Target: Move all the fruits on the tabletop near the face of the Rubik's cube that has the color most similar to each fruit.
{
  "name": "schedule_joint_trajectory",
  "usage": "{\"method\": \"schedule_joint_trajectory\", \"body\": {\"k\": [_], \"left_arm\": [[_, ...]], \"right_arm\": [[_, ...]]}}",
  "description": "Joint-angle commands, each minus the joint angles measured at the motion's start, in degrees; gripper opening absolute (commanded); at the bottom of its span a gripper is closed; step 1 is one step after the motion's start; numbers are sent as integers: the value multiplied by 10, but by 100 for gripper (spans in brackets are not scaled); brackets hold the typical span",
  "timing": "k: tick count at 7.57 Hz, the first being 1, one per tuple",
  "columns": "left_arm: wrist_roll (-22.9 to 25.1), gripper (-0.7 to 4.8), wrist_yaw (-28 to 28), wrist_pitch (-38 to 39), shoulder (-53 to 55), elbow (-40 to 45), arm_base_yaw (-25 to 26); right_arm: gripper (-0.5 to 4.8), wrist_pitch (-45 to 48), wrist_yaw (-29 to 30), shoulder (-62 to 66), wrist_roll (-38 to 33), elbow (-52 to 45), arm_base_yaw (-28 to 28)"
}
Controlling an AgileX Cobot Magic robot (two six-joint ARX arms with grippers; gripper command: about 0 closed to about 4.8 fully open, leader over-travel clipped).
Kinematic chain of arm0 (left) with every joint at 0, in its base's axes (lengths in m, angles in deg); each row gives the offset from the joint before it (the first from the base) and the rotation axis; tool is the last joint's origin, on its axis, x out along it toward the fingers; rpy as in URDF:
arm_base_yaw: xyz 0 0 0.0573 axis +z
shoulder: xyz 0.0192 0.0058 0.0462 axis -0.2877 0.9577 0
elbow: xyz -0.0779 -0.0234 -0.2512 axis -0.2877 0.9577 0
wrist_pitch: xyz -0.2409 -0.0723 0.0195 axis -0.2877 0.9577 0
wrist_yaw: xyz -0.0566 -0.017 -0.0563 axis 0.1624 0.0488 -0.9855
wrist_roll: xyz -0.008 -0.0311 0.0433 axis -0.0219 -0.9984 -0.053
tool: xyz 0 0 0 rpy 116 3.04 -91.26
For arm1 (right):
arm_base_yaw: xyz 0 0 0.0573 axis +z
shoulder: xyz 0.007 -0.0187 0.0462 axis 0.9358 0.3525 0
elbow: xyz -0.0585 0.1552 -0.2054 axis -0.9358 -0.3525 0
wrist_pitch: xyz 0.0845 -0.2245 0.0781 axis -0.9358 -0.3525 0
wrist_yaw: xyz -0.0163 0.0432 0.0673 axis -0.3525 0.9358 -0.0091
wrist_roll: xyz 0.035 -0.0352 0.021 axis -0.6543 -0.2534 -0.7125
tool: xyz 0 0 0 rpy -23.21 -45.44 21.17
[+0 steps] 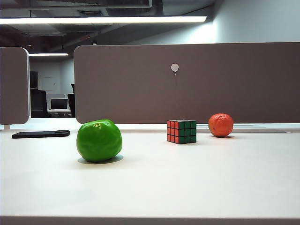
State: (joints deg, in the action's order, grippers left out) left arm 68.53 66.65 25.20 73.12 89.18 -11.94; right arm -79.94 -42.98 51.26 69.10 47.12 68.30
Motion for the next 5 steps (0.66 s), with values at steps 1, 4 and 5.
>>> {"method": "schedule_joint_trajectory", "body": {"k": [1,4,5], "left_arm": [[63,-5,-96,-46,0,-1,0],[63,-5,-106,-46,0,-1,0],[63,-5,-106,-46,0,-1,0]], "right_arm": [[-1,33,-4,0,42,0,0],[-1,25,-4,0,42,0,0],[-1,25,-4,0,42,0,0]]}}
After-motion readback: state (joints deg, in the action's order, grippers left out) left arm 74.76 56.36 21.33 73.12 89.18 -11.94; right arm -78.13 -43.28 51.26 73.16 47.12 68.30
